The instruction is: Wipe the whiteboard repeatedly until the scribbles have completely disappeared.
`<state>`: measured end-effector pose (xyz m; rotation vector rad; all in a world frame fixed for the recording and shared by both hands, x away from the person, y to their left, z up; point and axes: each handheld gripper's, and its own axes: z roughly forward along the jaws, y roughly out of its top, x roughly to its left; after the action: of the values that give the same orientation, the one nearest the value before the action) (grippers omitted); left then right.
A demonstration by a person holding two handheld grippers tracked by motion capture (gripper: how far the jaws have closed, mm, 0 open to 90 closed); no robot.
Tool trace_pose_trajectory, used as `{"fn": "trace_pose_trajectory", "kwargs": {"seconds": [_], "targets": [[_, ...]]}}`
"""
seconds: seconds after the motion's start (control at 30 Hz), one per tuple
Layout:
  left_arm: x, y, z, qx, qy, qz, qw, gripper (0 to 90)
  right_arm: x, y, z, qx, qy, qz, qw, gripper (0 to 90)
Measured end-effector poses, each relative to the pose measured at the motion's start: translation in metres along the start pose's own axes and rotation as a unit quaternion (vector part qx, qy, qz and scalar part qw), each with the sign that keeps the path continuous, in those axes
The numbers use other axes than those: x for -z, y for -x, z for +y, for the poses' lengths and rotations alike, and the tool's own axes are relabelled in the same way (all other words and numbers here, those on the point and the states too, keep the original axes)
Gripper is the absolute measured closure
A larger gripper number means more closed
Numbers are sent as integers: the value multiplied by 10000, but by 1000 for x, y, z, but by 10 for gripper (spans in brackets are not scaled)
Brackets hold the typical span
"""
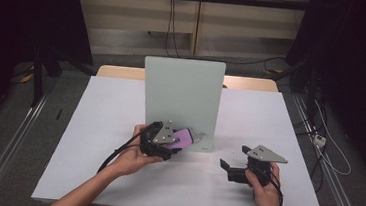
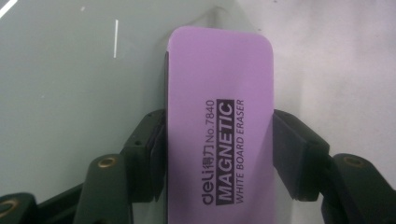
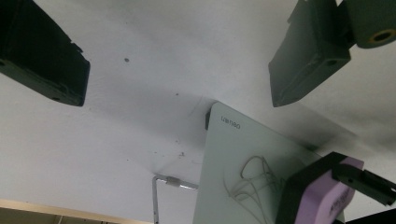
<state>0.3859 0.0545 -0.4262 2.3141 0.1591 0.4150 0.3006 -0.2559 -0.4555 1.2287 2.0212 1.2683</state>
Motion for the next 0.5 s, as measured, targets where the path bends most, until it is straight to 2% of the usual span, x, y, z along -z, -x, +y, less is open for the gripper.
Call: {"fn": "trace_pose_trajectory", "kwargs": {"seconds": [0.13,0.23,0.5], "targets": [[-10,6,3,-38,-54,-117,9999,406,0,0,0,-4,0,2,10000,56],[-13,8,5,-70,-79,-101,9999,406,1,0,0,-20,0,-8,10000,57],[-17,7,15,-10,-5,-154,9999,406,0,0,0,-4,8,4,10000,56]]}}
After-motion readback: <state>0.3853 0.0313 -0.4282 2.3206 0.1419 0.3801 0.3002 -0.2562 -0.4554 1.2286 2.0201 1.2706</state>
